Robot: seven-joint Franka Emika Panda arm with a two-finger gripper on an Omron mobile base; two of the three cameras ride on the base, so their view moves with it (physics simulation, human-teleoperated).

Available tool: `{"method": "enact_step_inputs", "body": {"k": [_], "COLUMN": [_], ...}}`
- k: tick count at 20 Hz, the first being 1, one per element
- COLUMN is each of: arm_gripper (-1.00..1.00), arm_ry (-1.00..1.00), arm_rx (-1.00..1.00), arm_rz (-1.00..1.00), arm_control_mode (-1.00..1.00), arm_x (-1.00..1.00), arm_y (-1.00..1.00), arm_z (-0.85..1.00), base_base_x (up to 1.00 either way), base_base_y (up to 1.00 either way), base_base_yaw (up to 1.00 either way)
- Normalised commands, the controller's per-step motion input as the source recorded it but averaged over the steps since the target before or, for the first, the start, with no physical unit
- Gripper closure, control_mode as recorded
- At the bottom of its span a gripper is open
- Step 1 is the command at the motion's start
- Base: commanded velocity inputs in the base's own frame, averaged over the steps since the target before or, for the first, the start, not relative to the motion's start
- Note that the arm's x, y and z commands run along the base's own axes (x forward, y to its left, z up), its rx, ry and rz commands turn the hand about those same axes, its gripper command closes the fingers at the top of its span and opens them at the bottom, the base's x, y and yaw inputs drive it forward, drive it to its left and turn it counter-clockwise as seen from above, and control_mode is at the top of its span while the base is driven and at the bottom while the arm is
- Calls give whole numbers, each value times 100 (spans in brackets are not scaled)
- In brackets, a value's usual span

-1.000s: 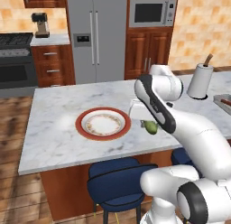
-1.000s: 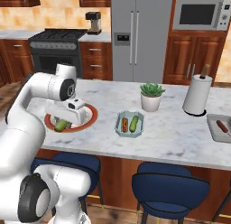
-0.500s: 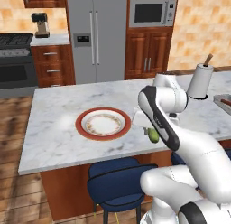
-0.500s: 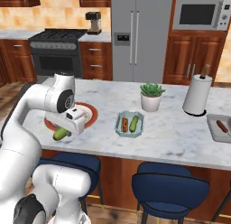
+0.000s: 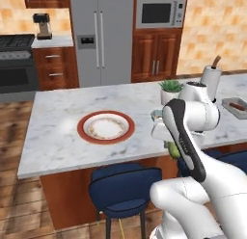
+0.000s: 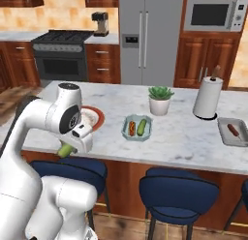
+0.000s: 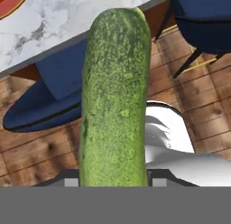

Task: Place one cooked food and one vegetable from the large plate to each tupperware container.

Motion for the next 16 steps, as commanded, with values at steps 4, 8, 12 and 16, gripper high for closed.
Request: {"method": "enact_step_inputs", "body": {"k": [4, 8, 12, 16], "arm_gripper": [100, 100, 100, 100], "arm_ry": [0, 0, 0, 0], "arm_rx": [0, 0, 0, 0], "arm_rz": [0, 0, 0, 0], "arm_control_mode": [100, 100, 100, 100], "arm_x": [0, 0, 0, 0], "arm_y": [0, 0, 0, 0], "arm_z": [0, 0, 0, 0], "base_base_x": [-20, 16, 45, 49], "base_base_y": [-79, -99, -100, -100], "base_base_yaw": [-1, 0, 0, 1]}}
